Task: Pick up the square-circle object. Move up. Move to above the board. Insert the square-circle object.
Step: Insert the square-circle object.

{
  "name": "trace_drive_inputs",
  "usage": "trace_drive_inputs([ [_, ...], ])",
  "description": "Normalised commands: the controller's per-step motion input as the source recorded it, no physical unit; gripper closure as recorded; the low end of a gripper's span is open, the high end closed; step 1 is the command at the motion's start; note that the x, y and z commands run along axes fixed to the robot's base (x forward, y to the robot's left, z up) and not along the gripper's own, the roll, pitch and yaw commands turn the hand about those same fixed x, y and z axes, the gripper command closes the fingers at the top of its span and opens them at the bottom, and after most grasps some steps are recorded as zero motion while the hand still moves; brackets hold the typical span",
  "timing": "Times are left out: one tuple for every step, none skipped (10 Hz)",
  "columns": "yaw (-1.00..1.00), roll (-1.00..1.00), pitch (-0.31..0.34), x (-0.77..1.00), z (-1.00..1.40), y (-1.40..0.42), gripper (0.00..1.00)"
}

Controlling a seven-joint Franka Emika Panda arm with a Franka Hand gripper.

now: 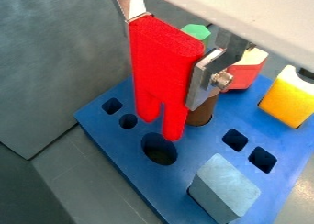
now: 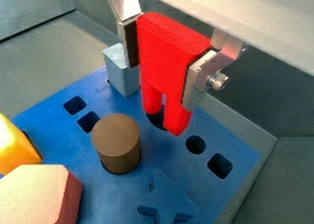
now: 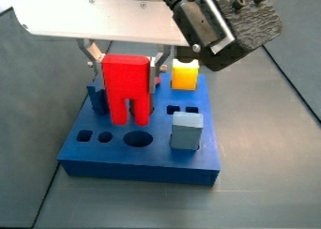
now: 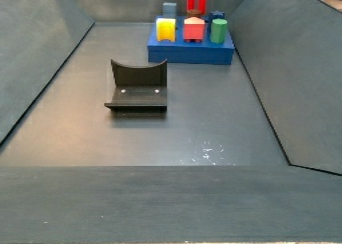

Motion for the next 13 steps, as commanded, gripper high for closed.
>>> trace_drive_inputs([
  [0.02, 0.02, -0.044, -0.13, 0.00, -0.05, 1.00],
  [0.03, 0.10, -0.123, -0.32, 0.12, -0.05, 1.00],
  [0.04, 0.14, -0.177, -0.43, 0.21, -0.06, 1.00],
  [0.03, 0.14, -0.200, -0.47, 0.20, -0.07, 1.00],
  [0.02, 0.08, -0.166, -0.40, 0.01, -0.03, 1.00],
  [0.00, 0.04, -0.116, -0.40, -0.25, 0.00, 1.00],
  [0.00, 0.04, -0.067, -0.25, -0.30, 0.00, 1.00],
  [0.00, 0.00, -0.023, -0.01, 0.00, 0.00, 1.00],
  [0.00, 0.00, 0.000, 0.00, -0.02, -0.01, 1.00],
  [0.00, 0.03, 0.000, 0.00, -0.11, -0.09, 1.00],
  [0.00, 0.00, 0.000, 0.00, -0.03, -0.02, 1.00],
  [0.00, 0.01, -0.006, 0.00, -0.21, -0.11, 1.00],
  [0.00, 0.00, 0.000, 0.00, -0.11, -0.07, 1.00],
])
